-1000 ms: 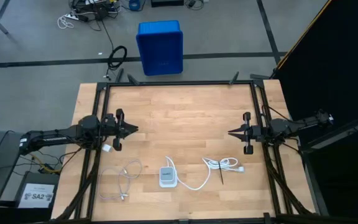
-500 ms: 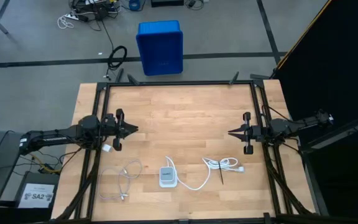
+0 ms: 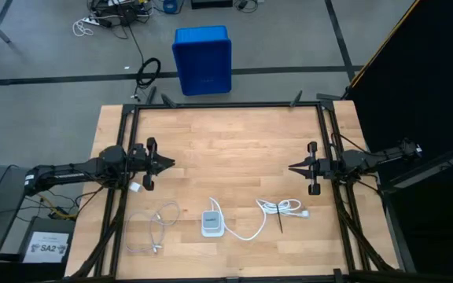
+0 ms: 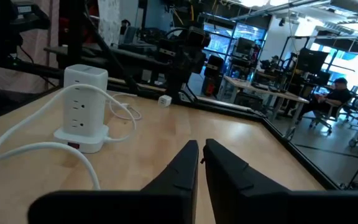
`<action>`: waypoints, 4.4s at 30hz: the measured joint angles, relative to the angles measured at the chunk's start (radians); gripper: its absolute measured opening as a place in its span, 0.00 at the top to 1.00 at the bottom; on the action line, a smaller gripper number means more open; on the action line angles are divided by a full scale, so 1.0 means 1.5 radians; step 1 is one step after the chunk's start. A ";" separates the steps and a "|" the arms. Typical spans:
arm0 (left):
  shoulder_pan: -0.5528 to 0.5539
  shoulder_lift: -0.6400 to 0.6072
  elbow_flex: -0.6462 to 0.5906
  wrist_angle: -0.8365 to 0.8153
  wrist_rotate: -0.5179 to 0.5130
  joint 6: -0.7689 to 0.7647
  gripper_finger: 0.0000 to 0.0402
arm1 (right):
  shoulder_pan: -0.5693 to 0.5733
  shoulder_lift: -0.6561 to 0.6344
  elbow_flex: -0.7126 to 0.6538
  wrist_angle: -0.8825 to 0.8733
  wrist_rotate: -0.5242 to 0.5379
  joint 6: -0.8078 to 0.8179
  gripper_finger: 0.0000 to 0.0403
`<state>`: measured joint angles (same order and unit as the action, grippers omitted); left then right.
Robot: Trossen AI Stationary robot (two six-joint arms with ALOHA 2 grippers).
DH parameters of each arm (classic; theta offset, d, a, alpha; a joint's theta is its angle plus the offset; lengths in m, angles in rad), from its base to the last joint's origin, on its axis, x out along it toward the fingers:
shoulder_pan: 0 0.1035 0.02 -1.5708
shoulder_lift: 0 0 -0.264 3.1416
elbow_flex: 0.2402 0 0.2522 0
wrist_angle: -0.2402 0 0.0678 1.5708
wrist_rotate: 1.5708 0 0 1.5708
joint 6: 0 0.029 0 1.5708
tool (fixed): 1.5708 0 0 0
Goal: Insert USB
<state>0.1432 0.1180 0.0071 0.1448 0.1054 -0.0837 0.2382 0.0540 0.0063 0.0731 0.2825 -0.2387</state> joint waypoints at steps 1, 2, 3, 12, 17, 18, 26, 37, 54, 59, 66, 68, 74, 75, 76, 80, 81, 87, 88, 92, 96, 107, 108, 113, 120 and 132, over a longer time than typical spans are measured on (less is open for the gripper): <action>0.000 0.000 0.000 0.000 0.000 0.000 0.92 | 0.000 0.000 0.000 0.000 0.000 0.000 0.99; 0.000 0.000 0.000 0.000 0.000 0.000 0.92 | 0.000 0.000 0.000 0.000 0.000 0.000 0.98; 0.000 0.000 0.000 0.000 0.000 0.000 0.92 | 0.000 0.000 0.000 0.000 0.000 0.000 0.98; 0.000 0.000 0.000 0.000 0.000 0.000 0.92 | 0.000 0.000 0.000 0.000 0.000 0.000 0.99; 0.000 0.000 0.000 0.000 0.000 -0.002 0.92 | 0.000 0.000 0.000 0.000 0.000 0.000 0.98; 0.000 0.000 0.000 0.000 0.000 -0.009 0.92 | 0.000 0.000 0.000 0.000 0.000 0.000 0.98; 0.000 0.000 0.000 0.027 -0.009 -0.066 0.92 | 0.000 0.000 0.000 0.000 0.000 0.000 0.99; -0.001 0.046 0.167 -0.189 -0.193 -0.015 0.92 | 0.000 0.000 0.000 0.000 0.000 0.000 0.98; -0.039 0.502 0.538 -0.839 -0.252 -0.251 0.92 | 0.000 0.000 0.000 0.000 0.000 0.000 0.98; -0.077 0.637 0.550 -1.026 -0.207 -0.316 0.92 | 0.000 0.000 0.000 0.000 0.000 0.000 0.99; -0.166 0.671 0.543 -1.062 -0.176 -0.357 0.93 | 0.000 0.000 0.000 0.000 0.000 0.000 0.98; -0.190 0.671 0.527 -1.053 -0.163 -0.375 0.95 | 0.000 0.000 0.000 0.000 0.000 0.000 0.98; -0.252 0.674 0.497 -0.992 -0.124 -0.421 0.99 | 0.000 0.000 0.000 0.000 0.000 0.000 0.99; -0.260 0.678 0.496 -0.999 -0.124 -0.422 1.00 | 0.000 0.000 0.000 0.000 0.000 0.000 0.98; -0.267 0.682 0.495 -1.001 -0.123 -0.416 1.00 | 0.000 0.000 0.000 0.000 0.000 0.000 0.98; -0.304 0.707 0.496 -0.998 -0.105 -0.322 1.00 | 0.000 0.000 0.000 0.000 0.000 0.000 0.98; -0.313 0.719 0.497 -0.998 -0.105 -0.298 1.00 | 0.000 0.000 0.000 0.001 0.000 0.000 0.98; -0.336 0.843 0.497 -1.002 -0.056 -0.226 1.00 | 0.000 0.000 0.000 0.002 0.000 0.000 0.99; -0.338 0.868 0.497 -1.003 -0.052 -0.220 1.00 | 0.000 0.000 0.000 0.002 0.000 0.000 0.99; -0.338 0.959 0.497 -1.006 -0.041 -0.198 1.00 | 0.000 0.000 0.000 0.002 0.000 0.000 0.98; -0.338 1.005 0.497 -1.007 -0.039 -0.186 1.00 | 0.000 0.000 0.000 0.002 0.000 0.000 0.98; -0.337 1.008 0.475 -0.909 -0.024 -0.164 1.00 | 0.000 0.000 0.000 0.003 0.000 0.000 0.98; -0.337 1.008 0.473 -0.898 -0.026 -0.156 1.00 | 0.000 0.000 0.000 0.003 0.000 0.000 0.98; -0.337 1.008 0.495 -0.834 -0.064 -0.141 1.00 | 0.000 0.000 0.000 0.004 0.000 0.000 0.99; -0.337 0.998 0.603 -0.846 -0.139 -0.114 1.00 | 0.000 0.000 0.000 0.006 0.000 0.000 0.98; -0.345 0.731 0.554 -1.013 -0.110 -0.337 1.00 | 0.000 0.000 0.000 0.006 0.000 0.000 0.99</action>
<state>-0.3748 1.2139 0.8382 -1.3752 -0.0589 -0.5888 0.2382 0.0540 0.0066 0.0818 0.2825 -0.2387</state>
